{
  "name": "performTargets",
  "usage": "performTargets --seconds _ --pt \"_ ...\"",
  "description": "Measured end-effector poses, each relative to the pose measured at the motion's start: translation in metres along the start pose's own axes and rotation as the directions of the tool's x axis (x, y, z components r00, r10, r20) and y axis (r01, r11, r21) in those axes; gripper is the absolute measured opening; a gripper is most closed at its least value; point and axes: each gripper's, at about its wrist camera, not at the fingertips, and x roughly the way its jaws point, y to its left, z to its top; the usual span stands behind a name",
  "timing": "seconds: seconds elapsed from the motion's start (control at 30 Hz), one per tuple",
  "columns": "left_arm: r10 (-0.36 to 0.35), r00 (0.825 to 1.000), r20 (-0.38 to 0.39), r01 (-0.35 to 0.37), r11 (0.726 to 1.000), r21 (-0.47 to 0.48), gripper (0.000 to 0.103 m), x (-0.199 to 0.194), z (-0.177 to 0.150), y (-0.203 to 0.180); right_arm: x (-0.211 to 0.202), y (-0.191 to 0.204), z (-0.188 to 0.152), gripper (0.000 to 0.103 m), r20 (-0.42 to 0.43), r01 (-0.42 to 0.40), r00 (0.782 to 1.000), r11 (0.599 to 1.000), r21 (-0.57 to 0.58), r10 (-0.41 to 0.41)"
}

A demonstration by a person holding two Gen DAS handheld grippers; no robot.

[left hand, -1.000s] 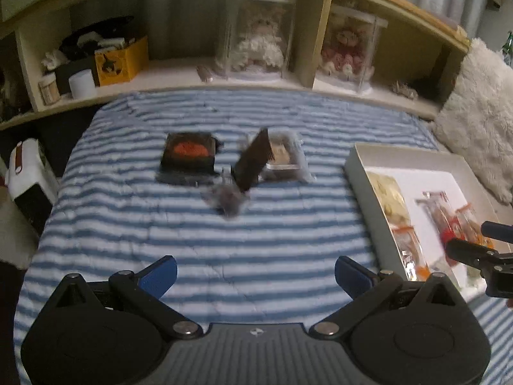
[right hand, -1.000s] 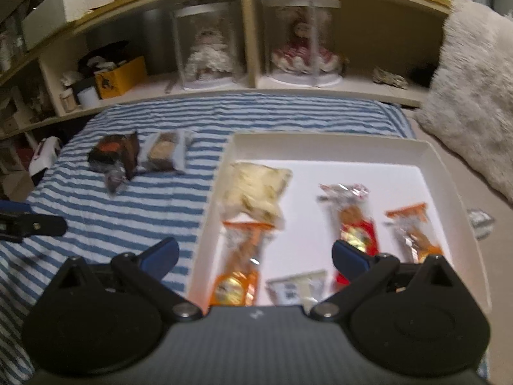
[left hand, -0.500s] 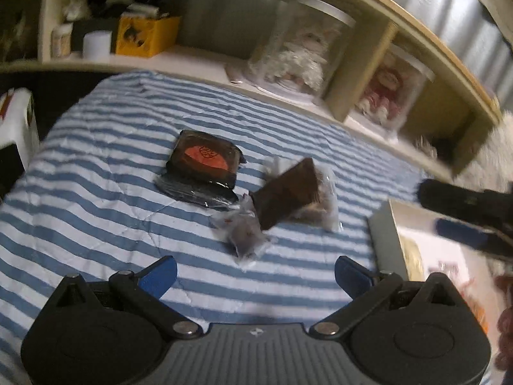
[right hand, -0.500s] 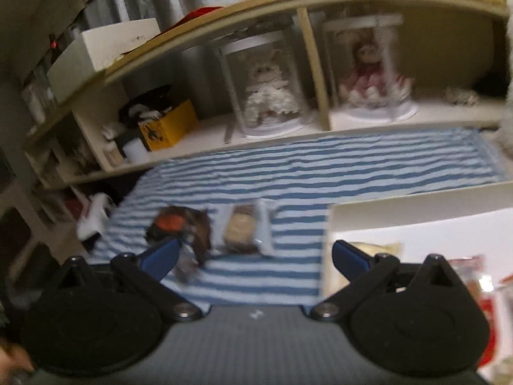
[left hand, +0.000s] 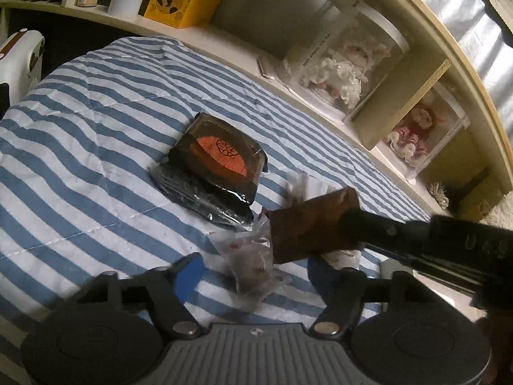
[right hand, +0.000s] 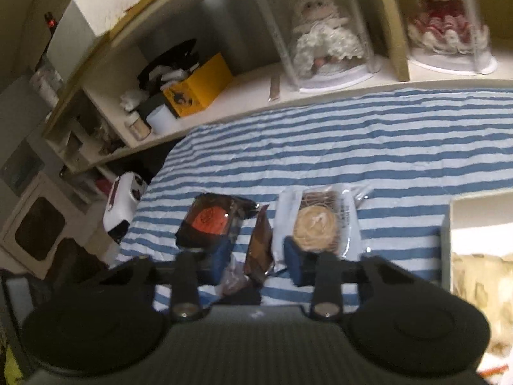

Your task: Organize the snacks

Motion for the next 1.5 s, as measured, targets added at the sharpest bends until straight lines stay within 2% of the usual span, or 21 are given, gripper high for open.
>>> performTargets --seconds 0.07,0.13,0.2,0.3,0.47,0.63,0.7,0.77,0.83,0.87,0.9,1.0,1.17,1.27,1.33,1.37,1.4,1.43,1.47,1.5 --pt "0.011 1.0 0.004 -0.011 1.0 0.024 0.059 0.003 -0.001 -0.003 0.003 0.001 0.001 0.008 -0.001 0.009 1.0 1.0 -0.02 -0.009" --pt "0.022 1.0 0.01 -0.023 0.999 0.04 0.053 0.003 -0.002 -0.004 -0.003 0.001 0.0 0.004 0.023 0.023 0.999 0.999 -0.039 -0.022" --pt "0.03 0.999 0.013 -0.031 0.999 0.033 0.033 0.002 -0.002 -0.003 -0.012 -0.002 -0.001 0.001 0.047 0.035 0.998 0.998 -0.061 -0.032" --pt "0.021 1.0 0.001 -0.021 0.999 0.025 0.029 0.001 -0.003 -0.002 -0.027 -0.012 -0.003 0.0 0.072 0.045 0.997 0.997 -0.055 -0.041" --pt "0.039 0.999 0.006 -0.039 0.998 0.043 0.028 -0.012 -0.002 -0.005 -0.042 -0.022 -0.007 0.001 0.086 0.034 0.996 0.999 -0.028 -0.031" --pt "0.062 0.998 0.019 -0.063 0.997 0.054 0.028 -0.035 0.002 -0.003 -0.04 -0.022 -0.003 0.015 0.072 0.003 0.997 0.999 0.039 -0.006" --pt "0.074 0.997 0.007 -0.074 0.996 0.056 0.028 -0.042 0.005 0.0 -0.028 -0.012 0.0 0.031 0.051 0.018 0.999 1.0 0.018 -0.019" --pt "0.081 0.997 0.001 -0.081 0.995 0.053 0.028 -0.048 0.007 0.003 -0.015 -0.002 0.002 0.032 0.034 0.044 0.998 0.999 -0.01 -0.044" --pt "0.084 0.996 0.001 -0.084 0.996 0.037 0.028 -0.054 0.01 0.009 -0.004 0.005 0.002 0.032 0.018 0.047 0.999 0.998 -0.029 -0.046" --pt "0.082 0.997 0.002 -0.083 0.996 0.027 0.028 -0.057 0.011 0.011 0.004 0.009 0.002 0.026 0.006 0.054 0.999 0.998 -0.043 -0.054" --pt "0.079 0.997 0.005 -0.079 0.997 0.016 0.028 -0.059 0.013 0.014 0.009 0.012 0.0 0.004 -0.005 0.063 0.998 0.996 -0.058 -0.064" --pt "0.072 0.997 0.017 -0.072 0.997 -0.009 0.028 -0.064 0.017 0.019 0.005 0.017 -0.01 0.002 0.008 0.072 0.997 0.994 -0.083 -0.072" --pt "0.044 0.999 0.02 -0.043 0.998 -0.042 0.028 -0.071 0.018 0.023 -0.029 0.004 -0.034 0.002 0.003 -0.02 1.0 0.999 0.042 0.02" --pt "0.04 0.999 0.023 -0.039 0.999 -0.037 0.028 -0.076 0.018 0.021 -0.044 -0.008 -0.055 0.002 -0.073 -0.12 0.989 0.987 0.103 0.128" --pt "0.041 0.999 0.021 -0.04 0.998 -0.041 0.028 -0.078 0.017 0.02 -0.046 -0.016 -0.067 0.002 -0.134 -0.128 0.981 0.985 0.12 0.143" --pt "0.037 0.999 0.019 -0.037 0.998 -0.045 0.028 -0.079 0.017 0.02 -0.046 -0.016 -0.072 0.004 -0.154 -0.102 0.982 0.991 0.088 0.114" --pt "0.031 0.999 0.017 -0.03 0.998 -0.05 0.028 -0.081 0.017 0.02 -0.045 -0.015 -0.074 0.012 -0.156 -0.052 0.986 0.998 0.046 0.058" --pt "0.026 1.0 0.017 -0.026 0.998 -0.052 0.028 -0.083 0.017 0.02 -0.044 -0.014 -0.077 0.015 -0.151 0.013 0.988 1.0 0.01 -0.011" --pt "0.025 1.0 0.017 -0.024 0.998 -0.053 0.028 -0.084 0.017 0.02 -0.043 -0.013 -0.079 0.026 -0.148 0.054 0.987 0.998 -0.009 -0.055" --pt "0.025 1.0 0.018 -0.024 0.998 -0.052 0.028 -0.085 0.017 0.02 -0.041 -0.013 -0.079 0.046 -0.148 0.066 0.987 0.998 -0.009 -0.067"
